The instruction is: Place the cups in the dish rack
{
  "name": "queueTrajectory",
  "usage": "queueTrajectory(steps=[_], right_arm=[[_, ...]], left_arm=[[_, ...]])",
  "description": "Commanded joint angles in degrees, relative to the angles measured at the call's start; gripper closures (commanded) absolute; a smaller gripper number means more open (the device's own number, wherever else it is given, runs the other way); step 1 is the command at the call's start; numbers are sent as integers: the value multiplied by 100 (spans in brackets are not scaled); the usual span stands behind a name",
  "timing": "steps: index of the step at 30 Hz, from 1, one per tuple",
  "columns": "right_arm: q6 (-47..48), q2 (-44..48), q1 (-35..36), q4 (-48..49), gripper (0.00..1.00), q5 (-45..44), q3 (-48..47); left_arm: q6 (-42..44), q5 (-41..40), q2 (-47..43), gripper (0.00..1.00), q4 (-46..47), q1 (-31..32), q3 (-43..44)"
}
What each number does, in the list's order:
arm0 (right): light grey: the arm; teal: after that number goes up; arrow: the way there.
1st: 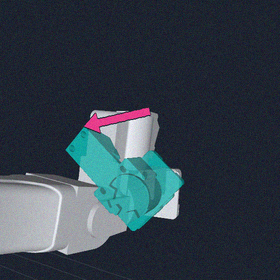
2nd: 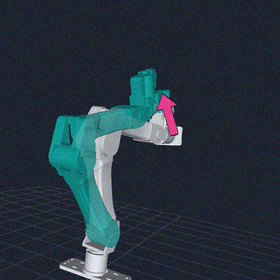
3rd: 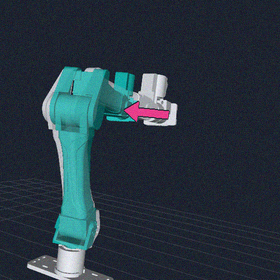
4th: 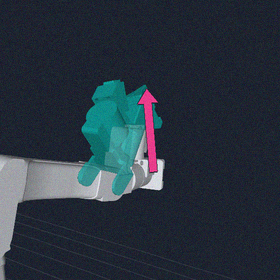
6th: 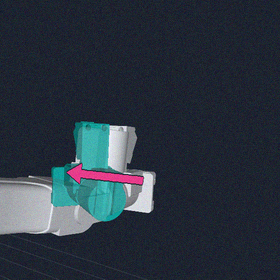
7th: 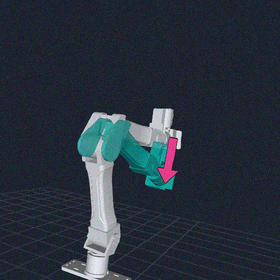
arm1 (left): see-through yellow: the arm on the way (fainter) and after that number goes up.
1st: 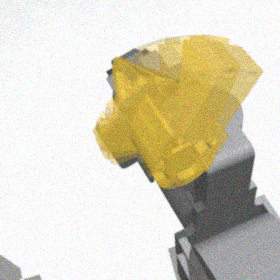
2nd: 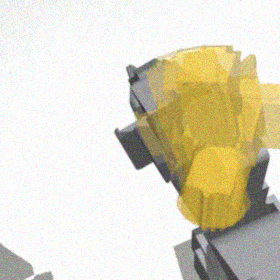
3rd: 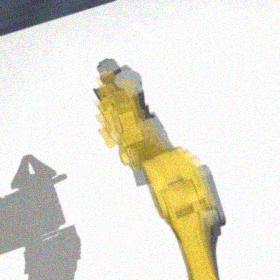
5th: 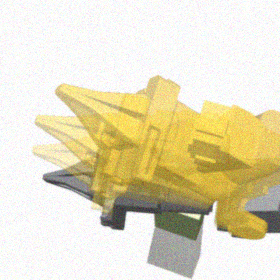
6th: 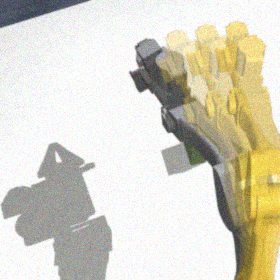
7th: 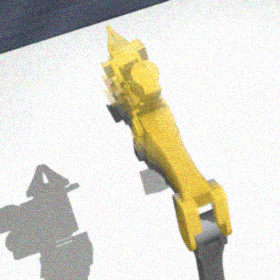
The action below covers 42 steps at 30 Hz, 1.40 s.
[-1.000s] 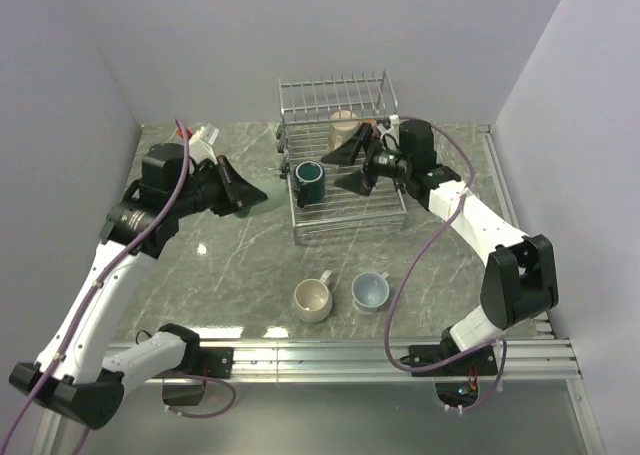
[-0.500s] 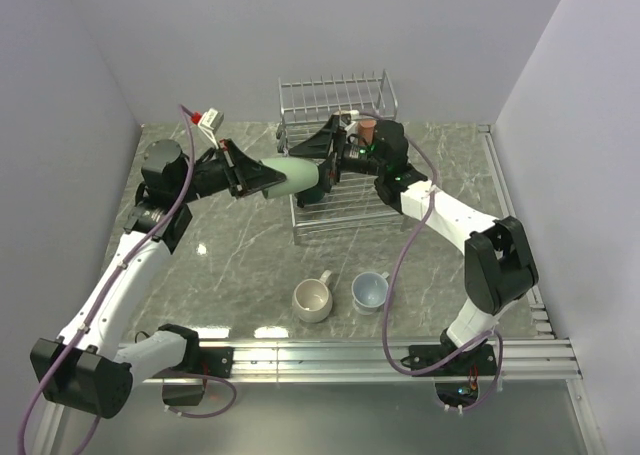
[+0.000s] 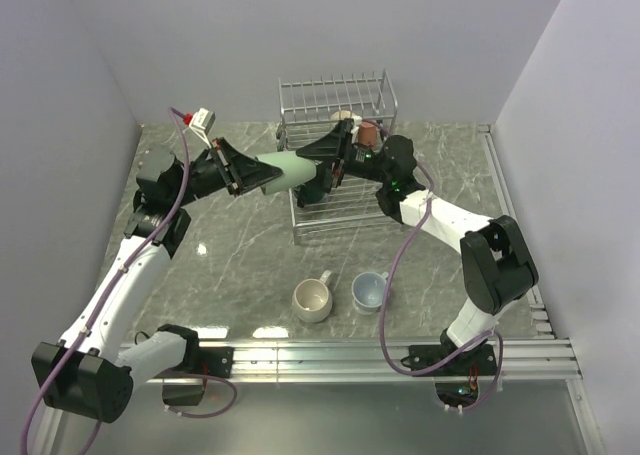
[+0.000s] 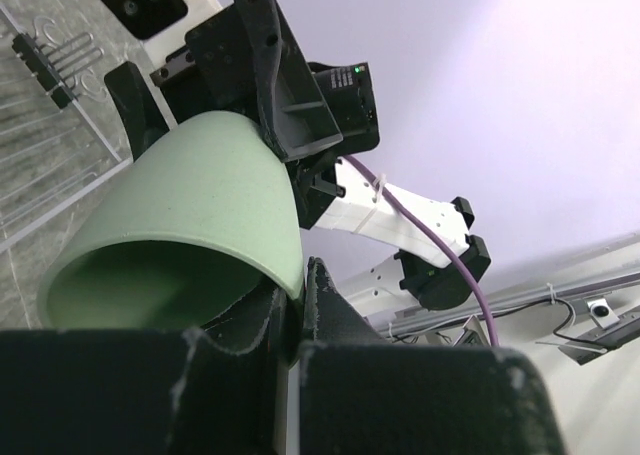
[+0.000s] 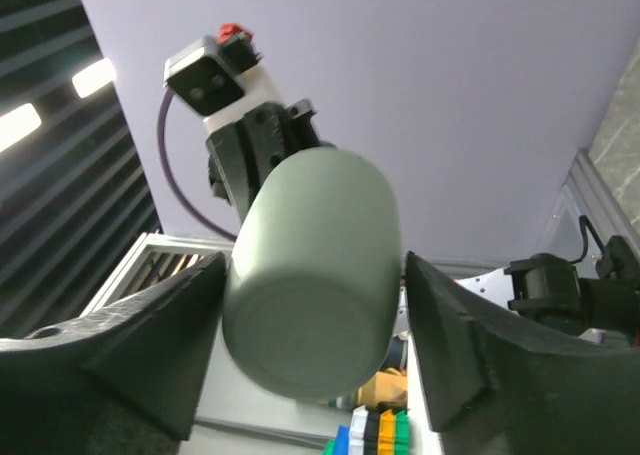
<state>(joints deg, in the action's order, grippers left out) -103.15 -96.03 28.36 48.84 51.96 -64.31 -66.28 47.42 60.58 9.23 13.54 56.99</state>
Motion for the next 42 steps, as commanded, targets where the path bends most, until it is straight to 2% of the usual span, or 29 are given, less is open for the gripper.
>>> queueTrajectory(steps=[1, 6, 7, 9, 10, 12, 13, 14, 15, 16, 20, 23, 24, 26, 27, 28, 29, 30, 31, 32, 35, 36, 42], right_arm=[[-276, 128, -6, 698, 29, 130, 15], [-214, 172, 3, 583, 37, 217, 7], [-197, 172, -6, 565, 47, 226, -2], [-188, 155, -6, 556, 59, 244, -46], [-153, 155, -15, 513, 72, 244, -64], [-91, 189, -23, 443, 84, 261, -99], [57, 198, -67, 260, 93, 279, -125], [154, 225, -111, 127, 98, 296, -160], [268, 286, -164, -170, 100, 331, -169], [513, 321, -312, -356, 100, 349, -169], [1296, 506, -839, -1532, 100, 507, -344], [2551, 629, -1391, -3261, 100, 438, -790], [3503, 629, -1516, -4615, 100, 324, -1002], [4309, 516, -1850, -5749, 100, -270, -1713], [5052, 315, -1904, -6842, 100, -588, -2003], [5399, 174, -1939, -7375, 100, -869, -2328], [5742, 7, -1939, -7876, 100, -1621, -3045], [6232, -325, -1913, -8681, 100, -1994, -3374], [6394, -485, -1887, -8994, 100, -2354, -3934], [6526, -748, -1861, -9241, 100, -3080, -4157], [6957, -1110, -1711, -9840, 100, -4200, -4920], [7097, -1355, -1667, -9980, 100, -4847, -5115], [7318, -2174, -1421, -10333, 100, -5626, -5917]], left_arm=[[54, -189, -116, 100, 369, -53, 84], [-16, -172, -72, 100, 474, -53, 5], [-16, -154, -55, 100, 491, -53, 5], [71, -163, -11, 100, 413, -53, 31], [132, -224, -2, 99, 317, -53, 66], [308, -312, 24, 71, -26, -53, 136], [352, -347, 42, 55, -149, -62, 154], [370, -313, 94, 26, -220, -71, 163], [475, -303, 121, 4, -481, -88, 241], [563, -329, 138, 1, -702, -115, 286], [941, -584, -19, 1, -1414, -299, 348], [1335, -1012, -212, 1, -2142, -545, 374], [1441, -1207, -256, 1, -2624, -632, 400], [1644, -1594, -318, 1, -3188, -651, 488], [1793, -1856, -353, 1, -3374, -651, 480], [1829, -1937, -397, 1, -3602, -651, 453], [1847, -2025, -485, 1, -3709, -651, 357], [1908, -2139, -511, 1, -3823, -651, 322], [1961, -2132, -547, 2, -3928, -651, 295], [2057, -2175, -556, 2, -4025, -642, 278], [2276, -2184, -468, 3, -4350, -642, 443], [2321, -2193, -433, 3, -4421, -642, 505], [2418, -2237, -248, 5, -4676, -642, 892]])
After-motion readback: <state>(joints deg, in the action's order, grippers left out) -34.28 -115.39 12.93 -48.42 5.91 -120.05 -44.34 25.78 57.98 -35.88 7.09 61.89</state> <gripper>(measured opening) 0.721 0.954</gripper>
